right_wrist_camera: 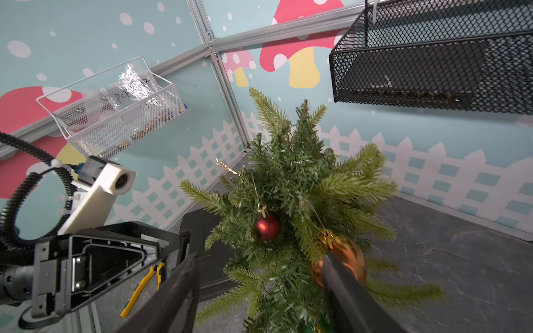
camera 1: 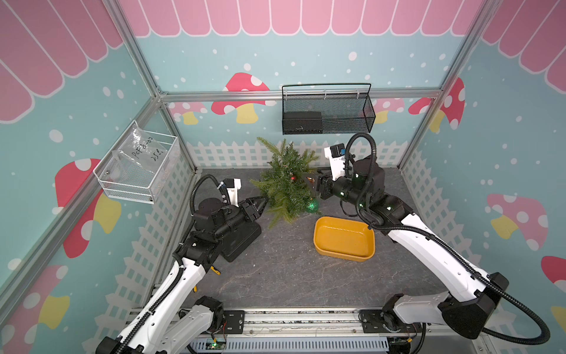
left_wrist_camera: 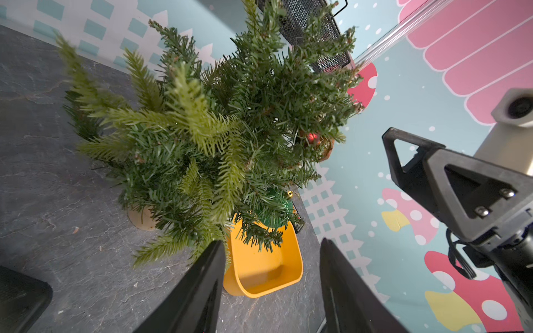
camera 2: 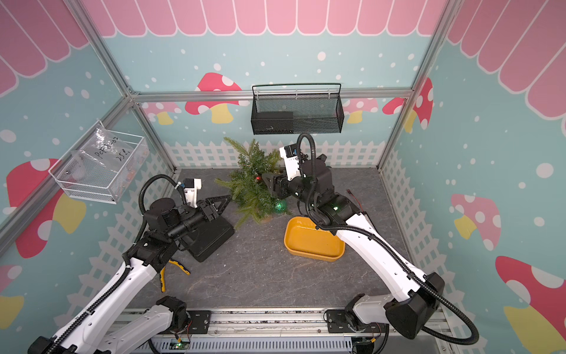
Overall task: Decorate the small christmas tree with ornaments
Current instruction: Hang an ornament on the christmas tree, then reset both arms
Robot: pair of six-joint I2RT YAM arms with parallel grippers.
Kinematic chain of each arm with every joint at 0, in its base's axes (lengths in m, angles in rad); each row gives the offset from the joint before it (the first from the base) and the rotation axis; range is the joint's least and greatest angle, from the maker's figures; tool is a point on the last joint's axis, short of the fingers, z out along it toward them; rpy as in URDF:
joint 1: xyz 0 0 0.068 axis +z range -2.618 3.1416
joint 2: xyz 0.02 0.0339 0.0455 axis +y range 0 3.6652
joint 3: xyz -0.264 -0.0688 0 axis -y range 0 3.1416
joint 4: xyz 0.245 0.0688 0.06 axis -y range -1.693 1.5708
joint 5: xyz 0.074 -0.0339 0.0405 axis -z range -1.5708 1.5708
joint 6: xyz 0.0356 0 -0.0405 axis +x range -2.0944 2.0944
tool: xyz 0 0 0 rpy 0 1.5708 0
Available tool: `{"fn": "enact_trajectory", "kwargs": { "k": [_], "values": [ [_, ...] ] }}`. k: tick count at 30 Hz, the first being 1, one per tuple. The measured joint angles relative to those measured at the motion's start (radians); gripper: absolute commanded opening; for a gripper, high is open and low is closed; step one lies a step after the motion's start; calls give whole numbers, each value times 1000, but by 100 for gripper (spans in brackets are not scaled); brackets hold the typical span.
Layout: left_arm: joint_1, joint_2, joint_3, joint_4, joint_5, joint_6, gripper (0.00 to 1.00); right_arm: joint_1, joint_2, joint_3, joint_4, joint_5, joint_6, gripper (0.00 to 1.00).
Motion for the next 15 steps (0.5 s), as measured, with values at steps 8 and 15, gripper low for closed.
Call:
{"fn": "enact_trajectory", "kwargs": {
  "k": [8, 15],
  "values": [
    [-87, -21, 24, -134, 42, 69, 72, -1, -169, -258, 5, 69, 4, 99],
    [-242, -20, 40, -266, 27, 132, 99, -1, -339, -569, 40, 77, 45, 100]
  ]
}}
